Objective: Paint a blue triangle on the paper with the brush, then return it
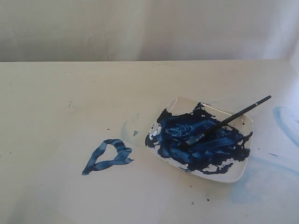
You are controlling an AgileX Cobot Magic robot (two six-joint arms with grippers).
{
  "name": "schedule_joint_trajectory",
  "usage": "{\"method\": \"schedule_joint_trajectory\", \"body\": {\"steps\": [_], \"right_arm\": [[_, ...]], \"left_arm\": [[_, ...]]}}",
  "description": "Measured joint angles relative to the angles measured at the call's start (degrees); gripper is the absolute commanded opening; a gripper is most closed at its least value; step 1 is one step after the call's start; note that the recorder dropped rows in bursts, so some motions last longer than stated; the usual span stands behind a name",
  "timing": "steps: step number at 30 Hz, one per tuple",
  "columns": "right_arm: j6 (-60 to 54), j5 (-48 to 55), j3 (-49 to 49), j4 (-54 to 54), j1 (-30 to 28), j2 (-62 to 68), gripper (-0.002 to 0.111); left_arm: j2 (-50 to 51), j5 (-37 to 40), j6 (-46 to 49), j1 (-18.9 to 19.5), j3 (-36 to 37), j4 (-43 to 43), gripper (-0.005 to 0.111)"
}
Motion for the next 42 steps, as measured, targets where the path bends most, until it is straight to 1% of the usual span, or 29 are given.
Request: {"method": "schedule_joint_trajectory", "body": {"steps": [4,10,34,42], "right_arm": [[0.0,0.0,0.0,0.0,0.0,0.0,0.000],[0.0,0.0,0.0,0.0,0.0,0.0,0.000],[0.0,0.0,0.0,0.0,0.0,0.0,0.000],[0.0,0.0,0.0,0.0,0.0,0.0,0.000]], "left_arm": [[0.0,-0.9,-8.9,0.0,0.0,7.7,0.000],[0.0,-0.9,-10.7,0.0,0.0,11.3,0.000],[0.0,-1.5,-11.2,0.0,0.0,12.4,0.000],[0.0,-1.6,-11.2,-1.2,0.0,12.4,0.000]]}}
